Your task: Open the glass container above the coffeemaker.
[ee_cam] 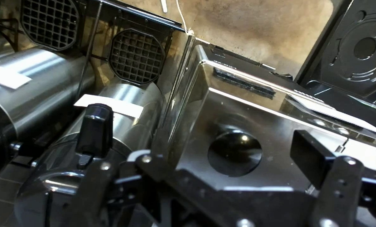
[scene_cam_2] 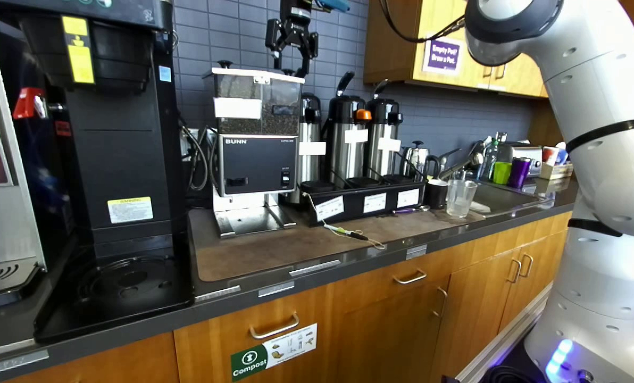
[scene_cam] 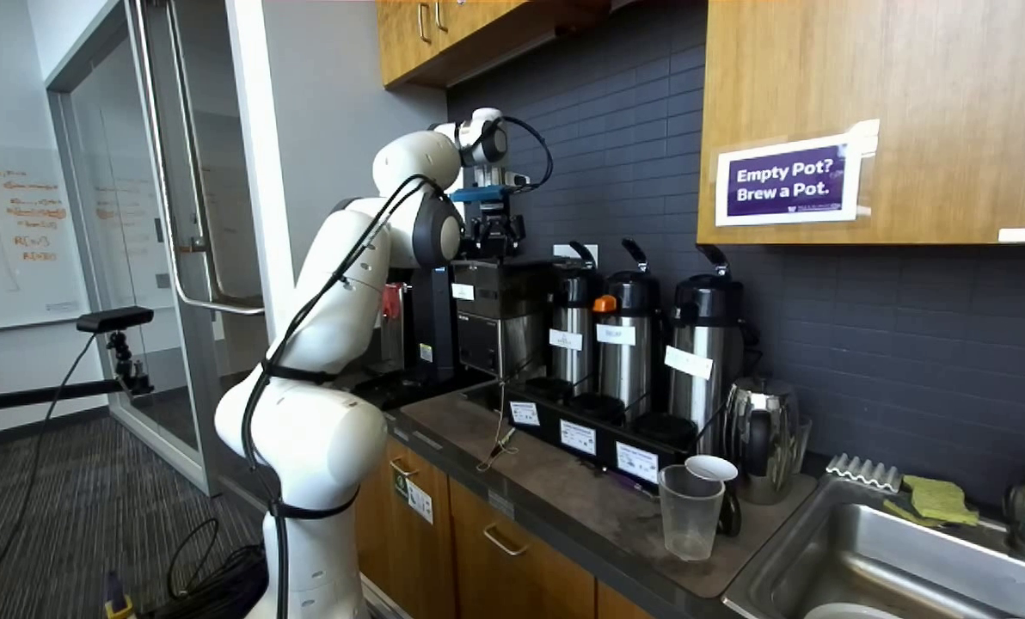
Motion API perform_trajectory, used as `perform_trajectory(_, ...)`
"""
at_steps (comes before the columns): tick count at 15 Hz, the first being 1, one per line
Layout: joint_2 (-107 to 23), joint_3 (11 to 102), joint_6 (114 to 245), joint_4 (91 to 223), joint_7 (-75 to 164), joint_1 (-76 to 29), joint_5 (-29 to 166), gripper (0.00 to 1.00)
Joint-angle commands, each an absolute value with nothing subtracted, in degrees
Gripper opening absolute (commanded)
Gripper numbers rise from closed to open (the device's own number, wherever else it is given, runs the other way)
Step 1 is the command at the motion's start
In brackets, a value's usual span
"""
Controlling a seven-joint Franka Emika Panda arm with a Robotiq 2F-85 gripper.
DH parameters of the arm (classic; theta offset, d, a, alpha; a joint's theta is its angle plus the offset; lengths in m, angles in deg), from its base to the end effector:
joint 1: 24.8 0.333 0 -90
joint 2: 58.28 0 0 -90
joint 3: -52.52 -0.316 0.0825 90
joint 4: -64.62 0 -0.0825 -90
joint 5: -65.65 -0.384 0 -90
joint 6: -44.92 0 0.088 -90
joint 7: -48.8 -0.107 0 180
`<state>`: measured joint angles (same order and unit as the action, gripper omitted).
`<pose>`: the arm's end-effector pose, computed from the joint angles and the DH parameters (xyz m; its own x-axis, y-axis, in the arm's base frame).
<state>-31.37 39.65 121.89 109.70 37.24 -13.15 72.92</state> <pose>0.6171 0.2086 0.6799 0.9821 0.1616 0.0972 0.1624 -0.9867 -0.0002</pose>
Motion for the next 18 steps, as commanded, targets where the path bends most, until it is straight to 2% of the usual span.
perform_trajectory(1, -28.26, 39.40, 118.94, 104.34, 38.17, -12.54, 72.93, 1.00)
perform_trajectory(4, -27.22, 39.28, 118.23, 102.86, 38.21, -12.32, 73.25, 1.00)
perform_trajectory(5, -26.97, 39.31, 118.12, 102.48, 38.23, -12.20, 73.38, 0.78)
perform_trajectory(8, -26.32, 39.34, 117.69, 101.28, 38.29, -11.97, 73.39, 0.61)
perform_trajectory(11, -26.16, 39.38, 117.60, 100.40, 38.32, -11.58, 73.54, 0.35)
perform_trajectory(13, -26.17, 39.40, 117.25, 100.07, 38.44, -11.43, 73.97, 0.22)
perform_trajectory(14, -26.11, 39.39, 117.22, 99.97, 38.52, -11.35, 74.04, 0.17)
perform_trajectory(18, -25.89, 39.83, 116.77, 99.87, 38.16, -9.67, 76.45, 0.17)
